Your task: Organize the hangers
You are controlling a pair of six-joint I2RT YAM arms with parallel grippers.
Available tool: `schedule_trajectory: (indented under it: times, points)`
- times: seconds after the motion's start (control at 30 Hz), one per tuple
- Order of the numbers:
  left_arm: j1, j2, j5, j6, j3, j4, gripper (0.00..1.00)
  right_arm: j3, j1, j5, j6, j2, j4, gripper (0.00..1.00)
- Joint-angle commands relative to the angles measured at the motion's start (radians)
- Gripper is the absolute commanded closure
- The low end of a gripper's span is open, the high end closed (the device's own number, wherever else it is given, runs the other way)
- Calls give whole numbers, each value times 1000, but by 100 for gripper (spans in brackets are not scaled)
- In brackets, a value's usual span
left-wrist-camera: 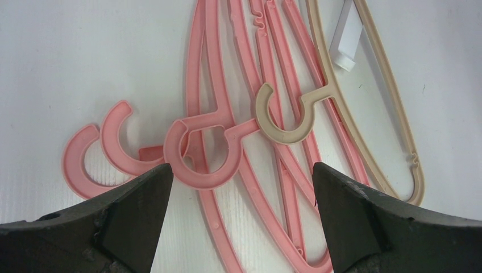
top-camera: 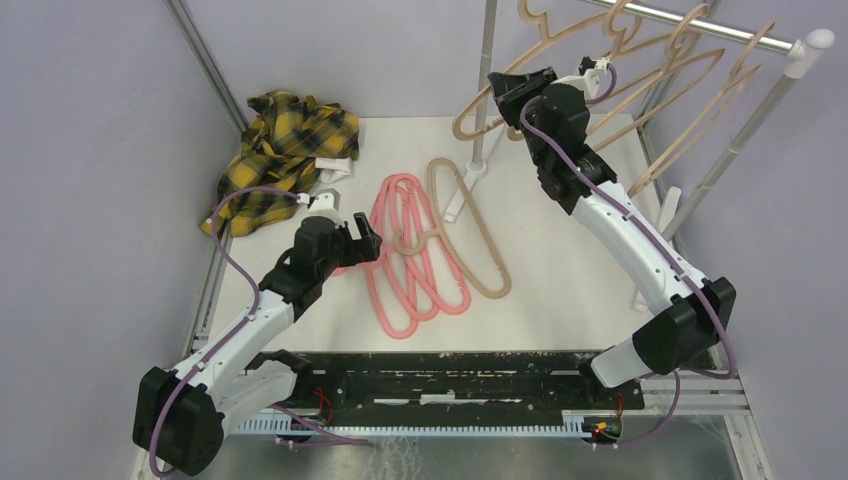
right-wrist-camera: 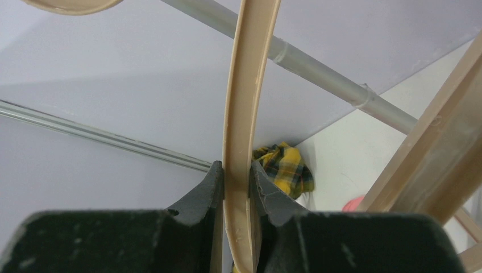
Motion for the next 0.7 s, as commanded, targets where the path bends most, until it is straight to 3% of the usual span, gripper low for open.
schedule_trajectory:
  times: [0.0,0.33,0.67]
  points:
    - [0,1,1,-34,-2,36,1,116,-16,-21,50,30,80,94]
    - [-1,-5,-1,-35,-11,38,1,118,-50,31,111,27,73,93]
    - [0,2,3,-38,-17,41,1,-25,-78,132,121,-112,71,92]
